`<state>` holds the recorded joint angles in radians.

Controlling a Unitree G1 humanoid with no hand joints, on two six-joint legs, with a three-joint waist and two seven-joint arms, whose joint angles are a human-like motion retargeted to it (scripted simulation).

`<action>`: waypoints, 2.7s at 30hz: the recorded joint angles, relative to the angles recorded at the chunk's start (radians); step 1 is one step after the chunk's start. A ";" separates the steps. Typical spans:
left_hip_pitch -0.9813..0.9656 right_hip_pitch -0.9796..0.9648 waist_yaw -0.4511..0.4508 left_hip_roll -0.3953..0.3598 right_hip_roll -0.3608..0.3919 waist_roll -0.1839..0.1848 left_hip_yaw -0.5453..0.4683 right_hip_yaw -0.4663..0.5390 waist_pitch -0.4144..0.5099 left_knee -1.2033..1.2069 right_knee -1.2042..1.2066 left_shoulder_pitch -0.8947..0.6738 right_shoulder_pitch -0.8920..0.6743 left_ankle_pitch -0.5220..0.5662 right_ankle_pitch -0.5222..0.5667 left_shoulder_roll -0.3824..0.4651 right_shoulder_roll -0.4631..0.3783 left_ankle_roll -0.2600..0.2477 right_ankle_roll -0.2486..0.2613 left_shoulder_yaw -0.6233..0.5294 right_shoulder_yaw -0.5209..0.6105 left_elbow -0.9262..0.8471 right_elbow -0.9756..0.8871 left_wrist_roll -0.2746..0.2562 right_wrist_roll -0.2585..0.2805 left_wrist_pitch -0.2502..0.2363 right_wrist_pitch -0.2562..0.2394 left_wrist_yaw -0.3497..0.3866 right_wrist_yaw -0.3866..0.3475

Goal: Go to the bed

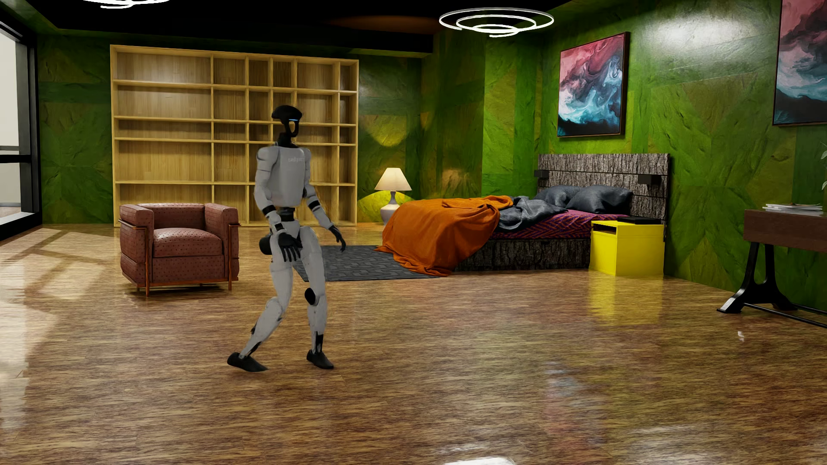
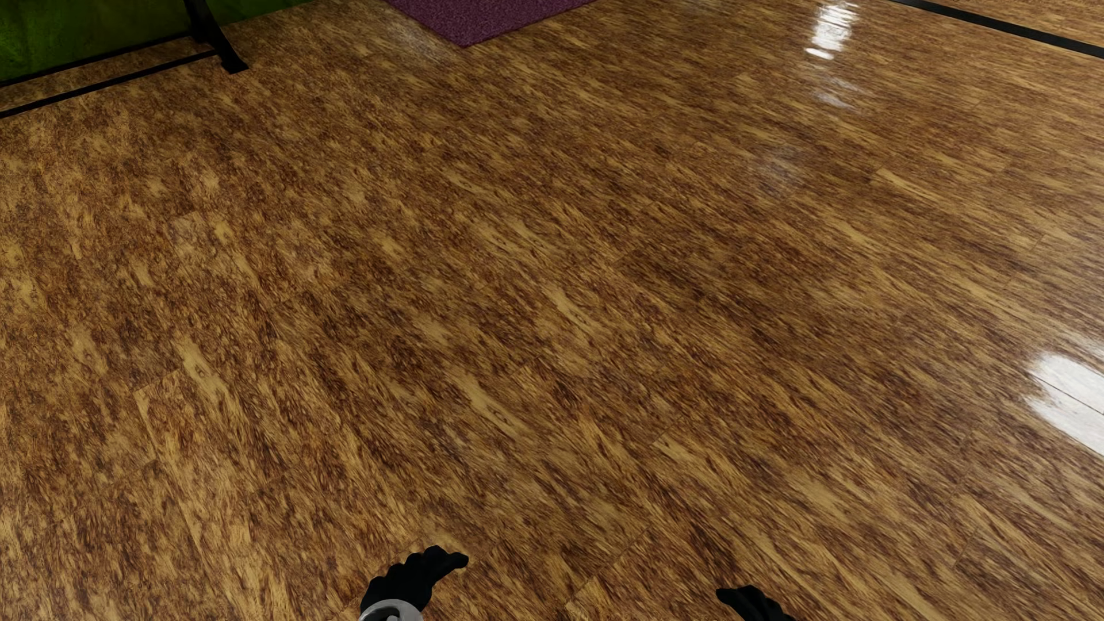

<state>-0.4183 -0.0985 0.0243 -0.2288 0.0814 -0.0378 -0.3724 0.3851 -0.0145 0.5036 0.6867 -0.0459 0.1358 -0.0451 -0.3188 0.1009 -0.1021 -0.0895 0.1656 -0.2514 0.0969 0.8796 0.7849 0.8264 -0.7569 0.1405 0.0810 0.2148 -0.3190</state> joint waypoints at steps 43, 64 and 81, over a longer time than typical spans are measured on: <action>0.183 -0.385 -0.032 -0.043 -0.527 -0.085 0.394 -0.481 0.119 -0.044 0.477 0.019 0.214 -0.187 0.182 -0.016 -0.090 0.117 -0.104 -0.074 0.023 -0.073 -0.254 0.002 0.015 -0.076 0.053 0.129 0.170; 0.052 -0.236 -0.115 0.262 0.060 0.200 0.250 -0.631 0.071 0.803 -0.263 0.147 0.052 0.093 0.138 0.197 0.099 -0.110 -0.071 -0.311 -0.139 -0.097 -0.083 -0.027 -0.017 -0.076 -0.005 -0.181 0.102; -0.117 0.286 0.086 0.114 0.115 0.046 0.267 -0.373 0.030 -0.092 -0.238 0.287 -0.098 0.148 0.258 -0.002 -0.007 0.163 0.038 -0.029 0.112 0.035 0.017 -0.071 -0.067 0.084 0.041 -0.107 0.182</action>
<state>-0.5353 0.1877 0.1102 -0.1147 0.1967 0.0078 -0.1059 0.0122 0.0157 0.4112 0.4483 0.2407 0.0375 0.1029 -0.0613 0.0993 -0.1086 0.0737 0.2038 -0.2806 0.2085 0.9142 0.8015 0.7554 -0.8241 0.2246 0.1224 0.1083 -0.1370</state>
